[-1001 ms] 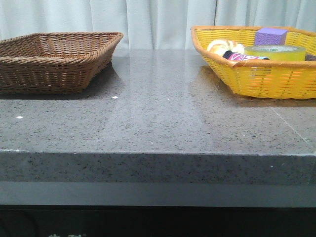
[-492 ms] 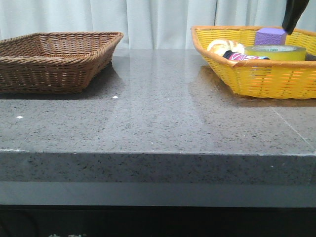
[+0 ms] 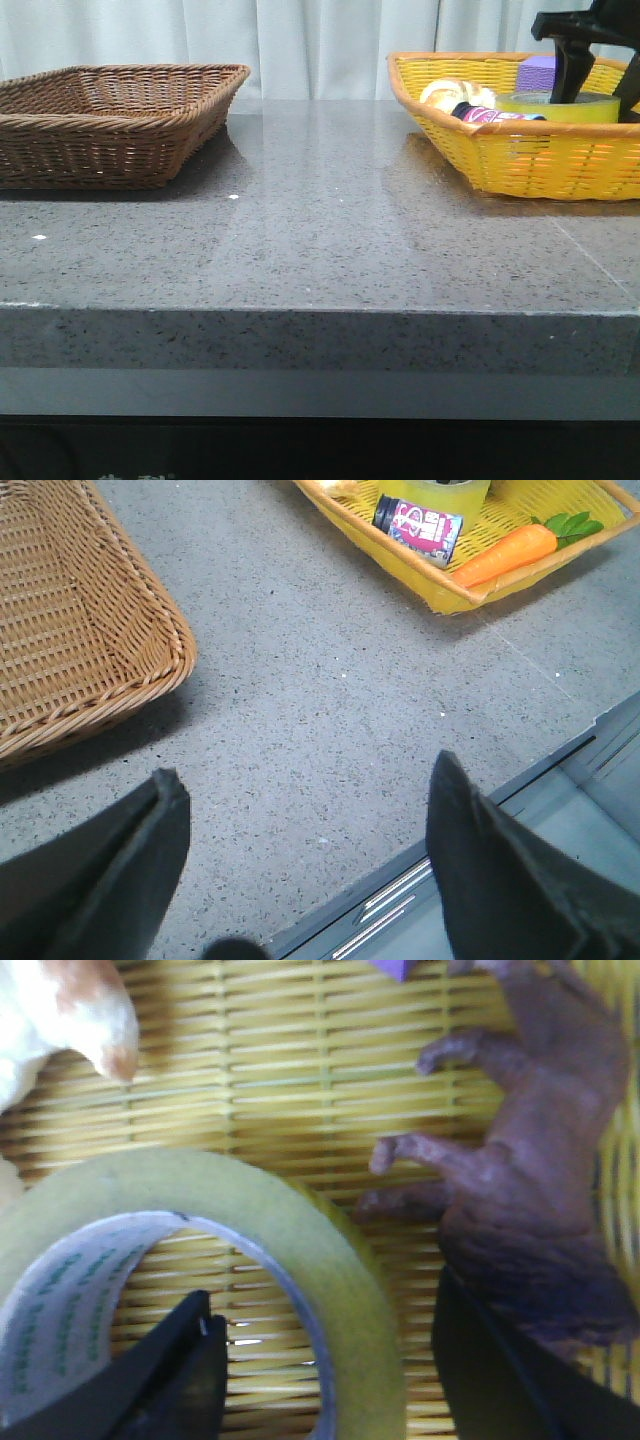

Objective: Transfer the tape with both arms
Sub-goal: 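Reach the right gripper into the yellow basket and grasp the tape roll, then lift the tape roll out and lower it onto the table between baskets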

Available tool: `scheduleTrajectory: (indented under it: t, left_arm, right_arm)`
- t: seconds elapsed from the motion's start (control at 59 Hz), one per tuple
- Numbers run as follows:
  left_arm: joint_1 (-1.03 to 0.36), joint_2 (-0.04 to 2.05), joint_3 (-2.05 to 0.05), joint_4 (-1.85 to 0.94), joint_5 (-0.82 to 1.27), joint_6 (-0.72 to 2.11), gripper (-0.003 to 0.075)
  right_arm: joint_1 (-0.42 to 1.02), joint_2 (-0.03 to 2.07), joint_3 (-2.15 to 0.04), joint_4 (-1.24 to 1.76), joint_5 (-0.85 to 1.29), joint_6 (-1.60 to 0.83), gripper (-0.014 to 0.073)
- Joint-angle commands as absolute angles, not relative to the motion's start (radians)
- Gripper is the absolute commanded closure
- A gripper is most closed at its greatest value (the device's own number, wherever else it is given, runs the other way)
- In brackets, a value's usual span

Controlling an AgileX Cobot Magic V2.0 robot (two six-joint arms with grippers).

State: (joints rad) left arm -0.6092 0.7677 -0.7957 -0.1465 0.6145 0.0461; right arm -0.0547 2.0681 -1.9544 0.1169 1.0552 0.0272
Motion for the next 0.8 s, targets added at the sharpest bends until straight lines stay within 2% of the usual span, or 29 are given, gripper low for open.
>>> scheduleTrajectory:
  t: [0.0,0.136,0.237,0.458,0.78]
  left_arm:
    - [-0.618,0.766,-0.828,-0.164,0.547,0.043,0.0229]
    - [-0.618,0.766,-0.828,-0.164,0.547,0.043,0.0229]
    - [-0.618,0.766,-0.828,-0.164,0.547,0.043,0.0229]
    - [-0.618,0.766,-0.828,-0.164,0.547,0.043,0.0229]
    - [-0.618,0.766,-0.828,-0.164,0.547,0.043,0.0229]
  right_arm:
    - [-0.060,2.015,-1.990,0.126,1.039,0.027,0.0189]
    - [-0.060,2.017,-1.990,0.126,1.045,0.027,0.0343]
    - [-0.060,2.017,-1.992,0.126,1.053,0.026,0.0413]
    - [-0.060,1.974,-1.993,0.126,1.084,0.026,0.0420]
    - [-0.048,1.794,-1.993,0.126,1.120,0.025,0.0420]
